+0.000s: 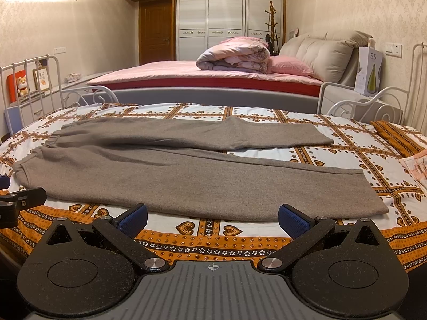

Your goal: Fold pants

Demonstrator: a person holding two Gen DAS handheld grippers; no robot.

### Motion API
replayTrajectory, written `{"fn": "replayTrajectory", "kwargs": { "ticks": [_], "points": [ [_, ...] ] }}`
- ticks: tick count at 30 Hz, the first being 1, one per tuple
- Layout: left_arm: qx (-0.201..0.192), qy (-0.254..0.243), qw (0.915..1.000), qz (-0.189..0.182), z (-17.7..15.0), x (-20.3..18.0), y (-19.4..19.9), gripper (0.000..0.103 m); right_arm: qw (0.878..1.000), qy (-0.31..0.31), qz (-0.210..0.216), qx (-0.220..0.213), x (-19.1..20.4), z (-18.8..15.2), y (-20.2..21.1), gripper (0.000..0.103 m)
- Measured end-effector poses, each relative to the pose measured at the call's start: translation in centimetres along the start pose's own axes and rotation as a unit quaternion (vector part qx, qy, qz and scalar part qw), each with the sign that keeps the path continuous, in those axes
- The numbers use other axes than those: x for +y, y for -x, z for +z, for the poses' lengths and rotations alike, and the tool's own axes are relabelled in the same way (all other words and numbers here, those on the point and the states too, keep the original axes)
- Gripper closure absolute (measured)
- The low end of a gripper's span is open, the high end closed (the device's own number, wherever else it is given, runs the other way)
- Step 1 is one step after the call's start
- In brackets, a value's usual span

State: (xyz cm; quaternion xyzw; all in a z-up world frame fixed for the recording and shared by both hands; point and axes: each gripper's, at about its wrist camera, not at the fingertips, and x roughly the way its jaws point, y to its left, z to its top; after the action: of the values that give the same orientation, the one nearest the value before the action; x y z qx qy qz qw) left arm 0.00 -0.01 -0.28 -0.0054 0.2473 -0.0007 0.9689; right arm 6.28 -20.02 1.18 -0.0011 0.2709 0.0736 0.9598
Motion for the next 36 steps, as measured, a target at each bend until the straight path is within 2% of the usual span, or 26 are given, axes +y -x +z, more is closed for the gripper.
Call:
{"fn": "replayTrajectory", "kwargs": {
  "ticks": [18,22,26,28,30,33,34,36],
  "points": [
    [0.002,-0.003,1.0,-0.001,0.1,-0.1,0.1,0.006,1.0,0.003,0.002,-0.001,0.1,0.1,-0.2,0.0],
    [0.013,0.0,0.9999,0.004,0.6,0.5,-0.3,0.006,1.0,-0.001,0.005,0.0,-0.1,0.2,-0.2,0.0],
    [0.036,0.037,0.9986,0.009,3.1,3.4,-1.8,0.006,0.999,-0.006,0.032,-0.007,-0.9,1.5,-0.4,0.0],
    [0.033,0.049,0.9982,-0.008,4.6,5.6,-2.9,0.006,0.999,0.004,0.05,-0.014,-1.2,3.0,-1.2,0.0],
    [0.037,0.053,0.9979,-0.002,6.4,7.9,-4.7,0.006,0.997,0.011,0.071,-0.023,-1.6,4.5,-2.3,0.0],
    [0.028,0.038,0.9985,0.027,8.8,11.3,-7.2,0.006,0.995,0.023,0.092,-0.038,-2.1,7.4,-4.9,0.0],
    [0.03,0.031,0.9987,0.026,9.7,12.8,-8.5,0.008,0.994,0.031,0.1,-0.045,-2.1,8.5,-6.2,0.0],
    [0.047,0.037,0.9976,0.034,11.6,15.9,-11.6,0.02,0.991,0.05,0.114,-0.045,-2.0,10.4,-8.9,0.0]
  ]
}}
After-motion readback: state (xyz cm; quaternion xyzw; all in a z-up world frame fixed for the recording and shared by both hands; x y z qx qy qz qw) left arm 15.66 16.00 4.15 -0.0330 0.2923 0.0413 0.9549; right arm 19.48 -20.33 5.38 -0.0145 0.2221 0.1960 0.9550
